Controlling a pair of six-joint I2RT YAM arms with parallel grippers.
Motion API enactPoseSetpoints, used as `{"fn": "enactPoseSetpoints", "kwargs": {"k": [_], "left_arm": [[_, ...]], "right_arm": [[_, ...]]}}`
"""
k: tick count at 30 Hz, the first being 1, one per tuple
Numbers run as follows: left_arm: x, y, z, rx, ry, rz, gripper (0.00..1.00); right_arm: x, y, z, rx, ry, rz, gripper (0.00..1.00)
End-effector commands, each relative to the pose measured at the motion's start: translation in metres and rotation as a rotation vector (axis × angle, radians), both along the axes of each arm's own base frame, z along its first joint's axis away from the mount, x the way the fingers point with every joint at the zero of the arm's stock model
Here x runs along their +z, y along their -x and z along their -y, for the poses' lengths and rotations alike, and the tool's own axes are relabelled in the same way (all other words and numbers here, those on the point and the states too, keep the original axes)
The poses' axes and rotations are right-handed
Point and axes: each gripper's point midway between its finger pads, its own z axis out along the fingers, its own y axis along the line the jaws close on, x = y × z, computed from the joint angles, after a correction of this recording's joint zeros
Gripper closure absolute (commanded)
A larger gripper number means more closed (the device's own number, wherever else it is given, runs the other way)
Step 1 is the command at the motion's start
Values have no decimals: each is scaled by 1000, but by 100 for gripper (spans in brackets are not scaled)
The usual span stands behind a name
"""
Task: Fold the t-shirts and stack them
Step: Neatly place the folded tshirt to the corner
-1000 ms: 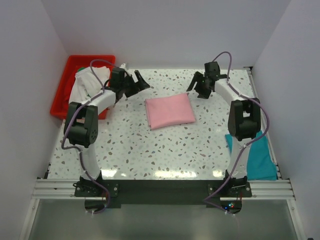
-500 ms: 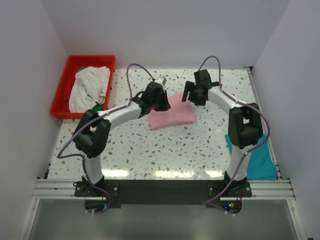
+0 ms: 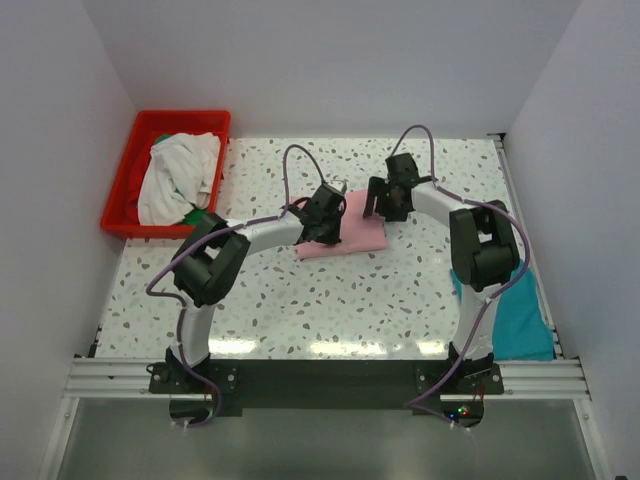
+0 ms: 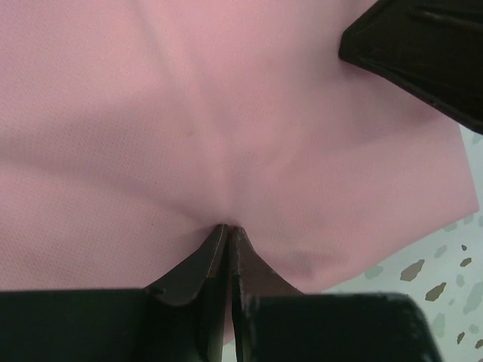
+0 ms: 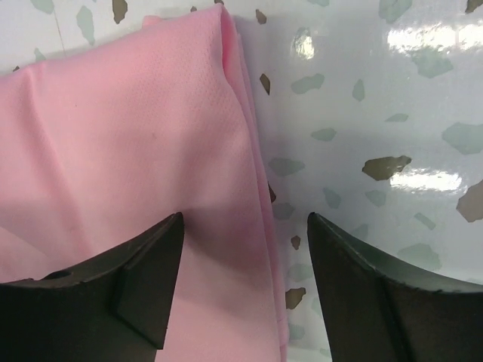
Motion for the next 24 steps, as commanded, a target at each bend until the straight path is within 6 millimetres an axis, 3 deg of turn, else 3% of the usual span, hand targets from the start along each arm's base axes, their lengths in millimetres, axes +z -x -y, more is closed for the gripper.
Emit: {"fn": "enactPoseSetpoints", "kwargs": {"k": [1, 6, 9, 11, 14, 15, 18, 19, 21, 22, 24], "left_arm": [[7, -8, -11, 24, -63, 34, 89], [15, -8, -11, 23, -59, 40, 89], [31, -13, -9, 20, -46, 64, 86], [44, -16, -13, 28, -59, 76, 85], [79, -27, -18, 52, -42, 132, 83], [100, -28, -17, 48, -9, 160, 82], [123, -31, -24, 49, 24, 190, 81], [139, -31, -27, 48, 40, 211, 81], [157, -27, -30, 39, 64, 235, 81], [163, -24, -29, 32, 75, 240, 81], [177, -18, -29, 13, 106, 252, 80]], "right_arm": [[-24, 36, -12, 19, -4, -85, 31], [-36, 65, -23, 4, 37, -129, 53], [-40, 72, -24, -28, 46, -145, 76], [-39, 73, -17, -71, 66, -142, 97], [-32, 78, -3, -152, 107, -132, 100], [-18, 75, -1, -186, 100, -101, 100], [12, 73, 21, -309, 154, -37, 100], [24, 76, 37, -369, 217, -21, 100], [38, 80, 53, -466, 265, -9, 100], [41, 92, 64, -495, 312, -42, 100], [55, 92, 80, -575, 328, -30, 100]]}}
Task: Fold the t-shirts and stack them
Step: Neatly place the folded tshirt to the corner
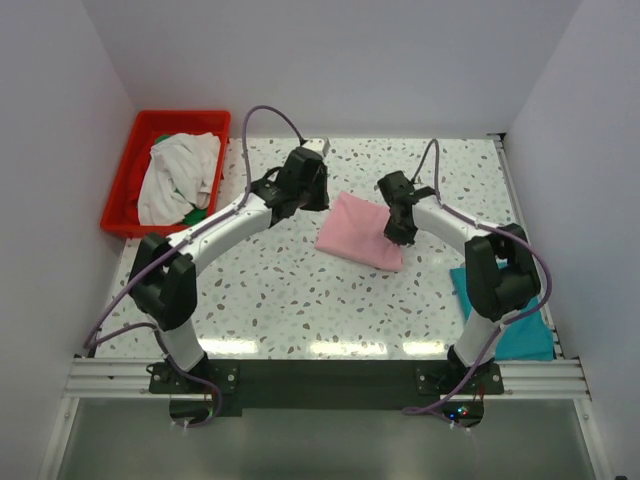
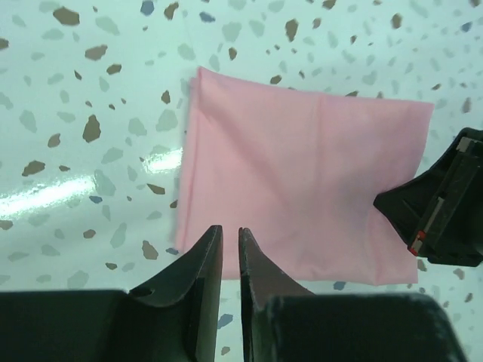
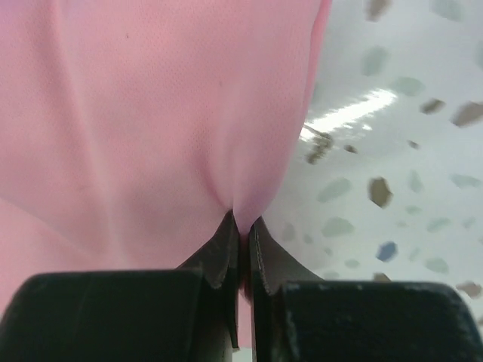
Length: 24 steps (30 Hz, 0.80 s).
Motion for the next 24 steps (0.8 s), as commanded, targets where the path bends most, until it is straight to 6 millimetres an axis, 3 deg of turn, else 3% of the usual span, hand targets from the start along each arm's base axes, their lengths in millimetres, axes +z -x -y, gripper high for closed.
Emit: {"fn": "enactPoseSetpoints", "kwargs": {"k": [1, 7, 14, 24], "left_arm": [[53, 7, 3, -59, 68, 79, 80], [74, 25, 5, -113, 130, 91, 80], [85, 39, 8, -165, 169, 88, 80], [90, 53, 9, -213, 197, 83, 80]], "right_arm": [[40, 17, 52, -223, 152, 7, 100], [65, 43, 115, -427, 258, -38, 100], [98, 84, 164, -655, 376, -62, 100], [143, 128, 209, -800, 423, -67, 100]]}}
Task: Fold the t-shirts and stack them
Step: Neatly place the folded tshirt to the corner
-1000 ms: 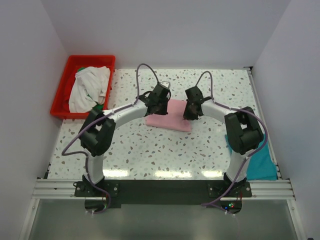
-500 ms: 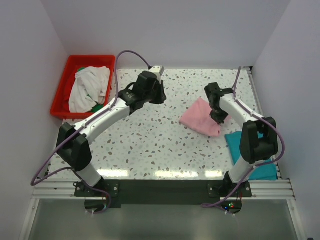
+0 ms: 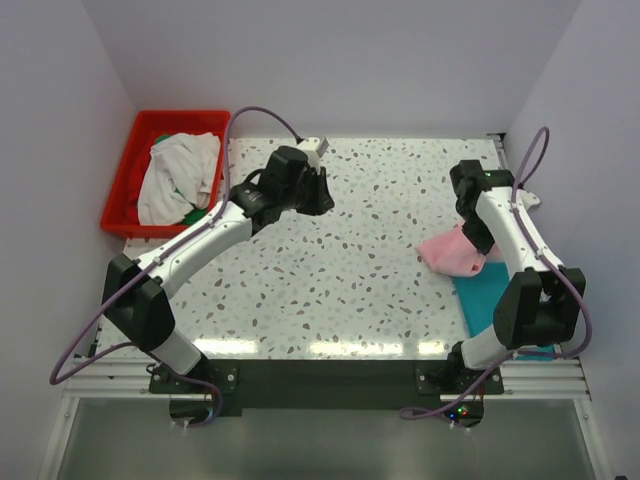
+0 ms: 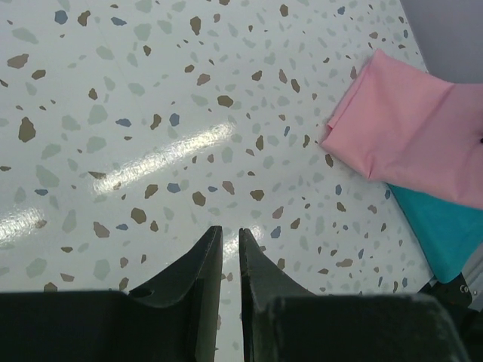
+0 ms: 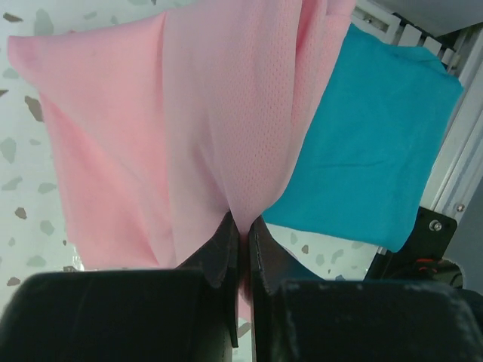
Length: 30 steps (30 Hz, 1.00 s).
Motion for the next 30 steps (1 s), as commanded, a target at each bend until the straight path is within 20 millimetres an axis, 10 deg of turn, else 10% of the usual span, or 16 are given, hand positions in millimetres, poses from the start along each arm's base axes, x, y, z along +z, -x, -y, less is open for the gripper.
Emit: {"fn": "enactPoseSetpoints", "kwargs": {"k": [1, 30], "left_arm": [[19, 9, 0, -49, 31, 44, 80], [10, 11, 9, -96, 33, 27, 81]], "right_arm": [[38, 39, 27, -81, 82, -22, 100], [108, 61, 59, -112, 108, 97, 100]]}}
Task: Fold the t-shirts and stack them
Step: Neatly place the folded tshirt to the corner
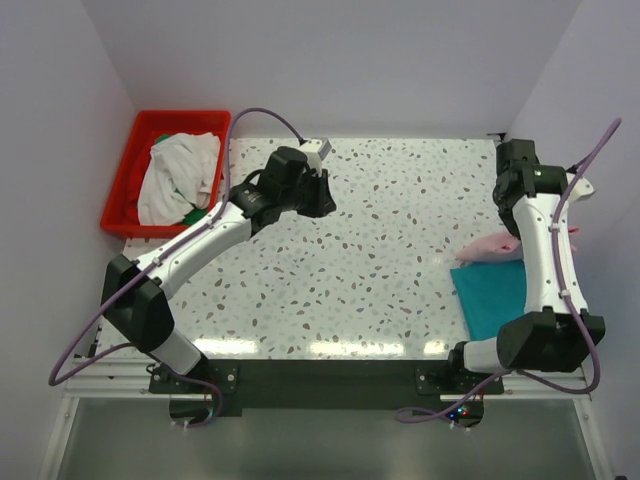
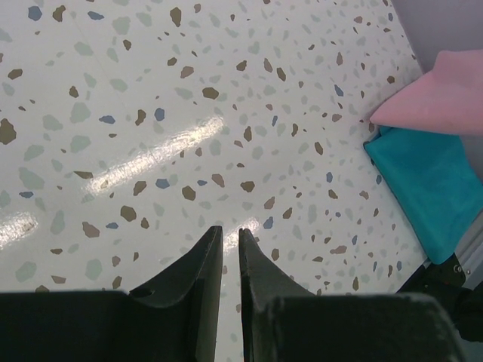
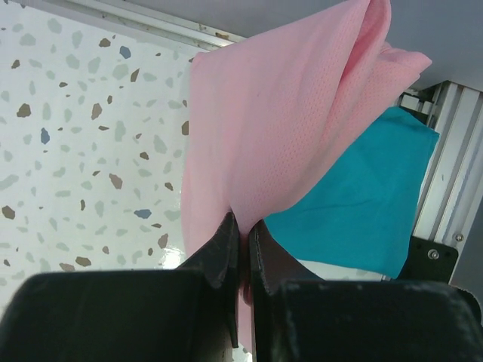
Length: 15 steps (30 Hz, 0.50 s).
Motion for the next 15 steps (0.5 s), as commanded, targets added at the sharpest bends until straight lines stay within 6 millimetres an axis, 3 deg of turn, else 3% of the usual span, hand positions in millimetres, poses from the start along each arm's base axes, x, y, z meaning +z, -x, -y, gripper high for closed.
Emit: {"fn": "enactPoseSetpoints", "kwargs": {"k": [1, 9, 12, 13, 15], "left_arm": [[9, 1, 4, -30, 22, 35, 81], [6, 3, 4, -34, 26, 27, 81], [2, 5, 4, -40, 26, 19, 81], [2, 6, 5, -42, 29, 17, 81], [0, 8, 8, -56, 40, 9, 81]], "right_arm": [[17, 56, 4, -12, 39, -134, 100], [12, 72, 0, -10, 24, -142, 100], [0, 90, -2, -18, 13, -186, 100], [-5, 94, -5, -17, 0, -193, 93], [-13, 105, -12, -1, -42, -191, 57]]}}
